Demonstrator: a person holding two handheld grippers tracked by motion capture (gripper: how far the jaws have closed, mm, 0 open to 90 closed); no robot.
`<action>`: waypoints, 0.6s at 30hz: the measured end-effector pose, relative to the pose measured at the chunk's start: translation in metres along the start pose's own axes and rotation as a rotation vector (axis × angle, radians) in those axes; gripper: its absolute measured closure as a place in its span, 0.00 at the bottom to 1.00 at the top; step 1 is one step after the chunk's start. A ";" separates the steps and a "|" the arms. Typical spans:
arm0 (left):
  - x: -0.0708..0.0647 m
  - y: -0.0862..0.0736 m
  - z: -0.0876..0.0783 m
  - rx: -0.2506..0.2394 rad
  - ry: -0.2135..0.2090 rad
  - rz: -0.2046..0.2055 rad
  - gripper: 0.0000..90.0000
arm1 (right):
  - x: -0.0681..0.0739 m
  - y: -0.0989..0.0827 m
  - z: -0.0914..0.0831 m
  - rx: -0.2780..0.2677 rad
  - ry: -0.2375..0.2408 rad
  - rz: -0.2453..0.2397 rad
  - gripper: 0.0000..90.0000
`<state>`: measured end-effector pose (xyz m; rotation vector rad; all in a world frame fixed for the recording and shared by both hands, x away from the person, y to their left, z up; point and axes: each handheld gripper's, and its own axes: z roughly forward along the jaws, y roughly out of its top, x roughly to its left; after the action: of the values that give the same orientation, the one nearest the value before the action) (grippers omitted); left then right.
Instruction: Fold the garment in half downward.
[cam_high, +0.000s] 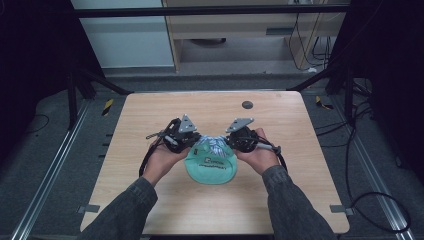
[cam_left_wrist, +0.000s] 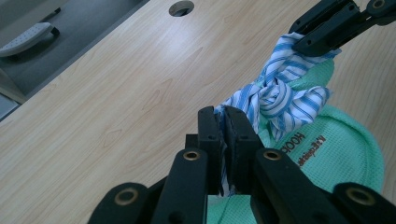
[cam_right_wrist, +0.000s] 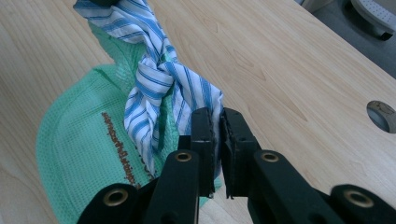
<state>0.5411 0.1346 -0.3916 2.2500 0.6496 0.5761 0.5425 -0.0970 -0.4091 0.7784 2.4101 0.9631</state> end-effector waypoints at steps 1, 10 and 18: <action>0.000 0.000 0.000 0.002 -0.001 0.001 0.96 | 0.000 0.000 0.000 -0.001 0.000 -0.002 0.94; 0.002 -0.008 0.000 0.003 -0.010 -0.017 0.96 | 0.006 0.001 -0.001 0.002 0.011 -0.011 0.93; 0.002 -0.016 -0.001 -0.004 -0.020 -0.038 0.96 | 0.012 0.001 -0.001 0.008 0.022 -0.028 0.93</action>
<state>0.5374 0.1464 -0.4025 2.2326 0.6791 0.5358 0.5329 -0.0895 -0.4100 0.7387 2.4383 0.9561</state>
